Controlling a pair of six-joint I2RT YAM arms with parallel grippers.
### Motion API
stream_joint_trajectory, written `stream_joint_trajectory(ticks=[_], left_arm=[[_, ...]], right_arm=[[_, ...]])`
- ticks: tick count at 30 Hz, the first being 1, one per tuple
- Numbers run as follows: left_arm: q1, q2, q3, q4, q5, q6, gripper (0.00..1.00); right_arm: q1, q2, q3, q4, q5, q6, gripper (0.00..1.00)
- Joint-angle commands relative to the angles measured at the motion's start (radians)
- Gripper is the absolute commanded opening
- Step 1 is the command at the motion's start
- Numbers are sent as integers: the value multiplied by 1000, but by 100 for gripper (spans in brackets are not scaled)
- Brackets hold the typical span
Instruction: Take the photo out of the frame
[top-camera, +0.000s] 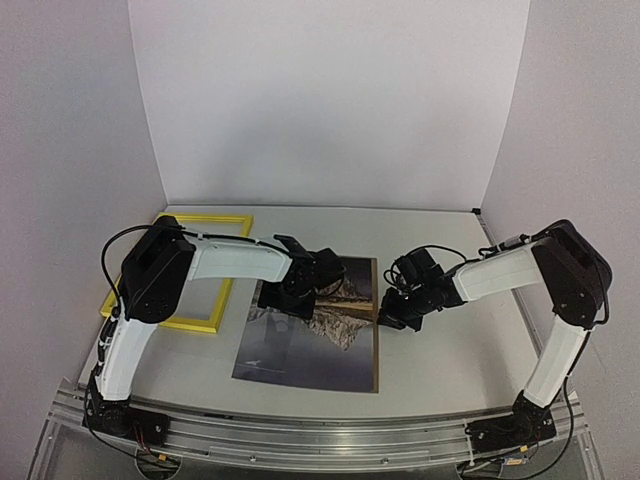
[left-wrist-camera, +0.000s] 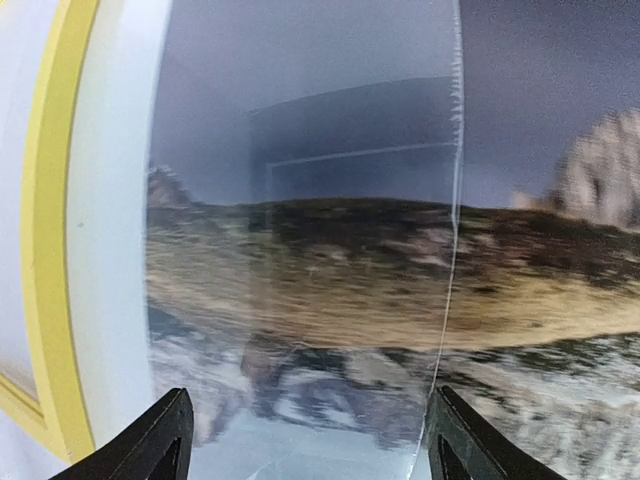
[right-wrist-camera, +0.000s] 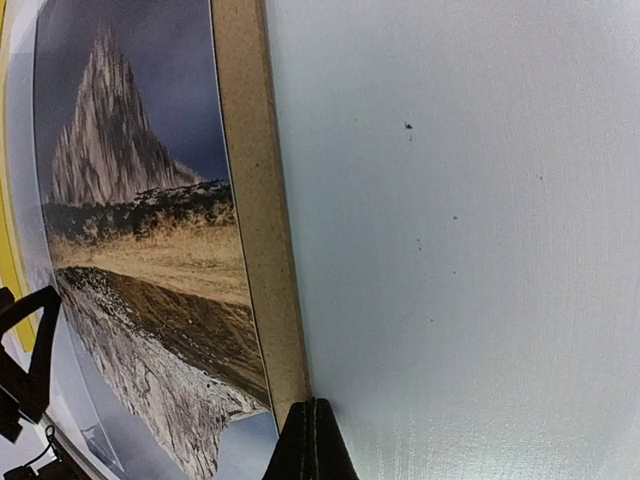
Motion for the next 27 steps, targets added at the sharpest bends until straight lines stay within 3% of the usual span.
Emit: stream_joint_trajectory(ticks=[1,10,15,18,21,27], left_arm=[[66,-25,-132,-147,-28,-29,80],[69,-164,-146,69,151,106,97],[74,-234,-174,249,316,178,100],[81,-224,-177,298,375,192,100],[95,-203,-188,312,404,190,100],[143,-216,-301,428,543,183,100]], right_arm=[[0,84,-50,-184,83,-14,0],[0,51,7,-184,59,-52,2],[0,-53,34,-184,61,-72,24],[0,-137,33,-183,62,-80,43],[0,-184,20,-169,10,-92,56],[0,-177,-12,-35,-178,-78,62]])
